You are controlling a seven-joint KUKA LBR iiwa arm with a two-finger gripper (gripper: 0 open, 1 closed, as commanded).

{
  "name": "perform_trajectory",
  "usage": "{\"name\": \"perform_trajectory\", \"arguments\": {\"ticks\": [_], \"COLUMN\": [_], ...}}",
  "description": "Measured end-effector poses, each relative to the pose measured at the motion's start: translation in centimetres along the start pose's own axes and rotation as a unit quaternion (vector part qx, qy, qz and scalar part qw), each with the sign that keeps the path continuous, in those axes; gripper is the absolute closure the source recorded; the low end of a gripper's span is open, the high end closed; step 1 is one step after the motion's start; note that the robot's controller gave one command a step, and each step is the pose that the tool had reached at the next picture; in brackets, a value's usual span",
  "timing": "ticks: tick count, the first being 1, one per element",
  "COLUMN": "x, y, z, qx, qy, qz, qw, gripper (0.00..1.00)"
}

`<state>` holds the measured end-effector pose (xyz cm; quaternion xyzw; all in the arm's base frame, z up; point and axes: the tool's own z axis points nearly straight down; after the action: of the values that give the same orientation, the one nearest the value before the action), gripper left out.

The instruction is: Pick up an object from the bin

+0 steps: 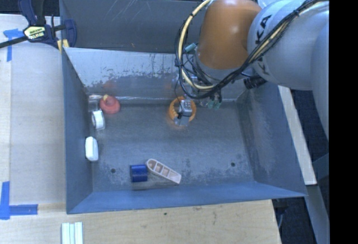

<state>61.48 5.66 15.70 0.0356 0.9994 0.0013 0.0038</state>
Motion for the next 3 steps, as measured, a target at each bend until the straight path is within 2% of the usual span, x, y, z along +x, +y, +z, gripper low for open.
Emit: {"name": "perform_trajectory", "arguments": {"ticks": [1, 2, 3], "x": [3.9, -0.7, -0.7], "y": [-4.7, -2.3, -2.3], "z": [8.8, 8.6, 8.6], "qx": [0.001, 0.000, 0.000], "qy": [0.0016, -0.0021, -0.0021], "qz": [0.027, 0.072, 0.072], "qw": [0.9996, 0.9974, 0.9974], "gripper": [0.00, 1.00, 1.00]}}
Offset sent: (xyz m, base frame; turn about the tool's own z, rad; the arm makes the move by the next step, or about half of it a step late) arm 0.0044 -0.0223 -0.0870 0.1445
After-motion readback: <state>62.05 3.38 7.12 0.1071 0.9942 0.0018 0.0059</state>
